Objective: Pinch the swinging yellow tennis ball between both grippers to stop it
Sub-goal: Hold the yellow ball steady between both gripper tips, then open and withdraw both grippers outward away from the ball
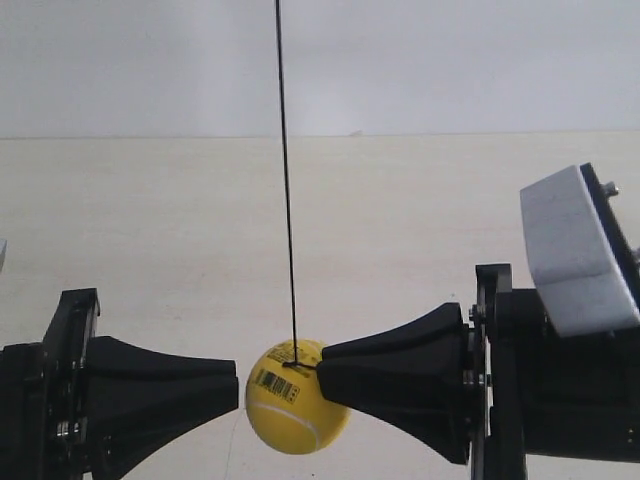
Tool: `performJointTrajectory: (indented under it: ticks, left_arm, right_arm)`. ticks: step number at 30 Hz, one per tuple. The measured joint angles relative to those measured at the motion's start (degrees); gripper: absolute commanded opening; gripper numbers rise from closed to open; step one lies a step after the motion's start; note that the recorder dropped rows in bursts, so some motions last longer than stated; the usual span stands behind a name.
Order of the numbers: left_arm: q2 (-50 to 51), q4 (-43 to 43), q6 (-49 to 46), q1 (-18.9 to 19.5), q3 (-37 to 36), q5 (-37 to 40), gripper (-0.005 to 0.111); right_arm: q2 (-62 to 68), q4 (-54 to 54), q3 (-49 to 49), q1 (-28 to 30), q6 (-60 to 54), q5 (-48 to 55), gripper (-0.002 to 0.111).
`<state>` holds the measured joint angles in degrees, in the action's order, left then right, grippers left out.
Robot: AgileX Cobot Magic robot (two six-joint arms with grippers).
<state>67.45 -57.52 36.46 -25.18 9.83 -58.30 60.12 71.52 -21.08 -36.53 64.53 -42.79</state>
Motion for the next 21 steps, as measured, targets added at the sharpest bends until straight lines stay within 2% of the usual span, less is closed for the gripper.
performJointTrajectory:
  ticks: [10,21]
  left_arm:
    - [0.0,-0.1,0.0,0.0,0.0,0.9,0.005]
    - [-3.3,2.8,0.0,0.0,0.0,1.3,0.005]
  right_arm:
    - [-1.6,0.1,0.0,0.0,0.1,4.9,0.000]
    - [-15.8,0.2,0.0,0.0,3.7,16.0,0.000]
